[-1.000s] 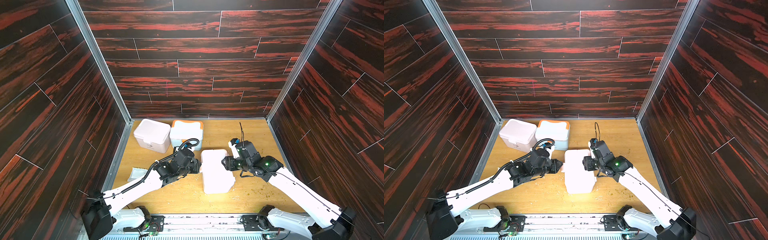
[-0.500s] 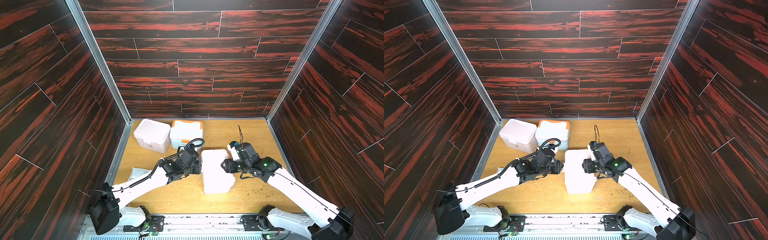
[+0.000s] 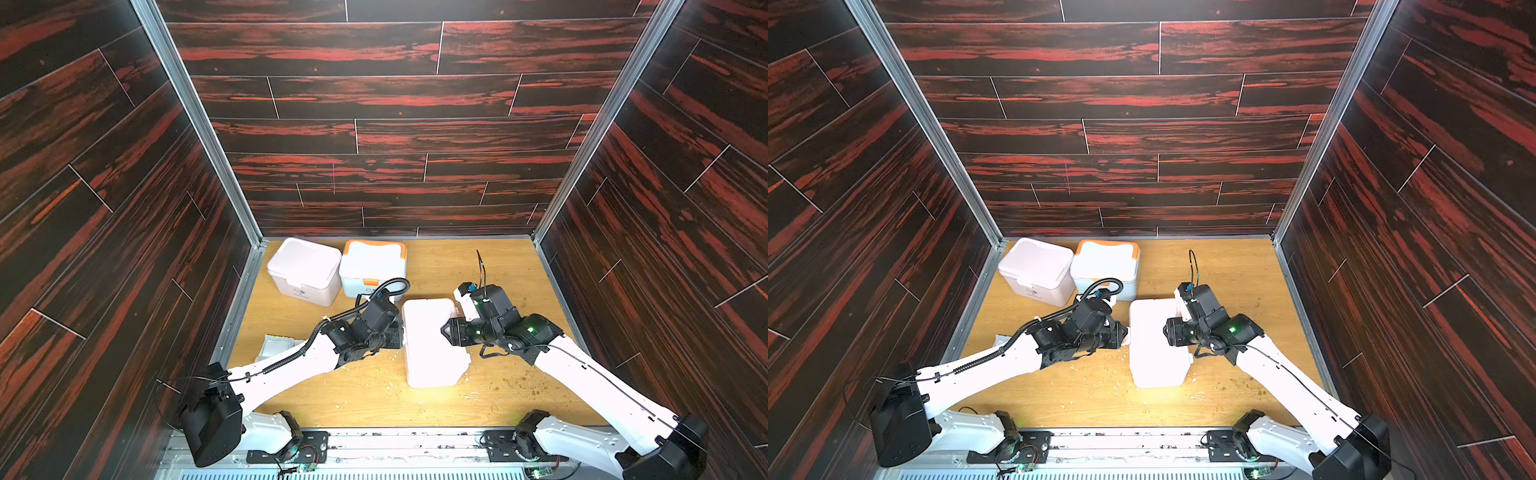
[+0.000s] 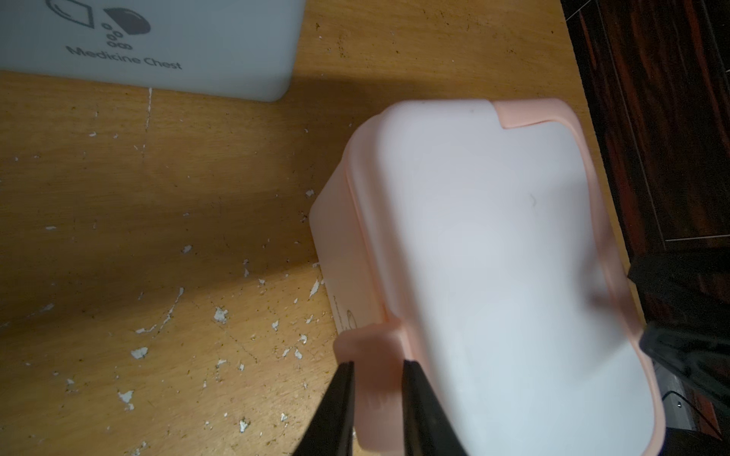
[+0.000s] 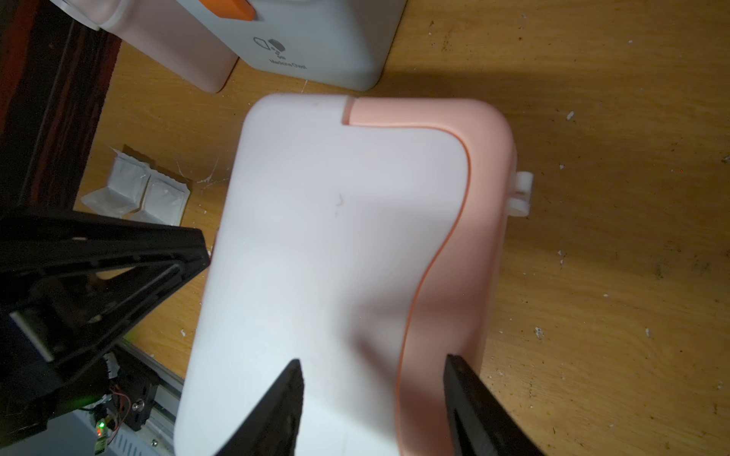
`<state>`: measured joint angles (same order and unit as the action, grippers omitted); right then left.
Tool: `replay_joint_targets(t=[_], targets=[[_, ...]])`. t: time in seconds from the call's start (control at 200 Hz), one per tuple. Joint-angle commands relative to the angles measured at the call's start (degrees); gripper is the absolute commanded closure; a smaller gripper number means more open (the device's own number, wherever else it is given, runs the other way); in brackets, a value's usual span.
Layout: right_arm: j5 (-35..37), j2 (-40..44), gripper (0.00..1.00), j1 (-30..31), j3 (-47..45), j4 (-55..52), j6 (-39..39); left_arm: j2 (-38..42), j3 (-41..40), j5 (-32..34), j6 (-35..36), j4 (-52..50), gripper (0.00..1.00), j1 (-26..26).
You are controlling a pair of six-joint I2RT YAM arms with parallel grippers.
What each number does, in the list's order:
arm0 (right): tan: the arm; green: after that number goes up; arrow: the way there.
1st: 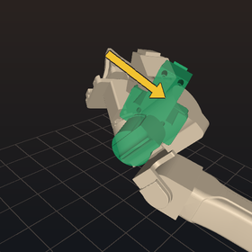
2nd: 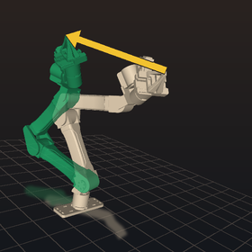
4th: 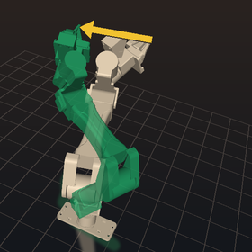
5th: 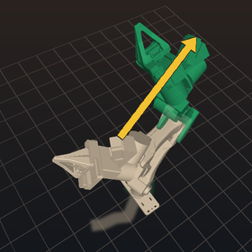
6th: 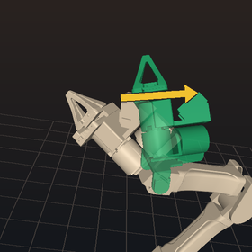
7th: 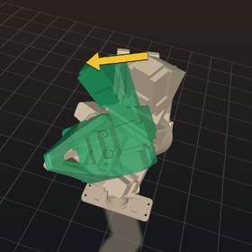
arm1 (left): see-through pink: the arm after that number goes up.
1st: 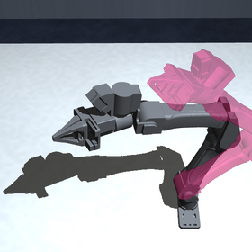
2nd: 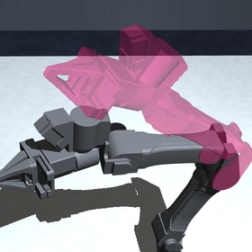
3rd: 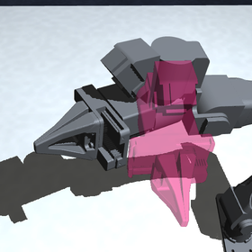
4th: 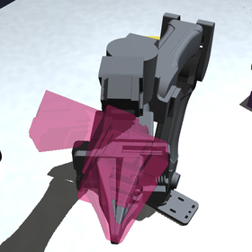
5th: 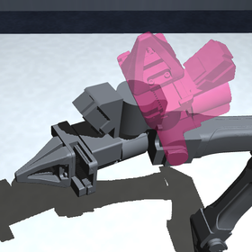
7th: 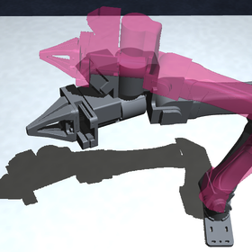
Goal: Open first aid kits and take out gauze
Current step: Fasten the fastener of the first aid kit, then move the first aid kit to the center of the board.
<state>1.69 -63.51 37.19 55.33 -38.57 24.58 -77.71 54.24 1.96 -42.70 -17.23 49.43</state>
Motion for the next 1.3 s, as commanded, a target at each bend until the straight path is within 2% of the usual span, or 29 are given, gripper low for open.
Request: replay_joint_targets(t=[0.0, 0.29, 0.35, 0.516, 0.601, 0.756, 1.292], targets=[[-1.28, 0.22, 0.4, -0.19, -0.88, 0.42, -0.43, -1.2, -1.88, -0.28, -1.74, 1.62, 0.75, 0.39], [-0.87, 0.99, 0.4, -0.2, -0.68, 0.33, -0.15, 2.85, -4.45, 0.05, -3.75, 3.96, 0.73, 0.36], [-0.26, 1.65, 0.39, -0.19, -0.6, 0.25, 0.03, 4.69, -5.0, 0.33, -4.13, 4.4, 0.68, 0.4], [0.91, 3.36, 0.31, -0.31, -0.88, 0.13, 0.71, 7.92, -6.56, -0.74, -5.02, 6.56, 0.41, 0.4], [1.08, 3.85, 0.28, -0.44, -1.47, 0.46, 1.07, 7.51, -6.7, -3.2, -5.42, 8.42, 0.35, 0.4], [0.61, 4.29, 0.29, -0.47, -2.85, 0.95, 1.53, 4.92, -6.52, -7.41, -6.5, 12.75, 0.33, 0.4], [-1.95, 2.98, 0.32, -0.85, -5.02, 2.92, 1.44, -1.45, -6.57, -12.44, -9.92, 21.29, 0.33, 0.95]])
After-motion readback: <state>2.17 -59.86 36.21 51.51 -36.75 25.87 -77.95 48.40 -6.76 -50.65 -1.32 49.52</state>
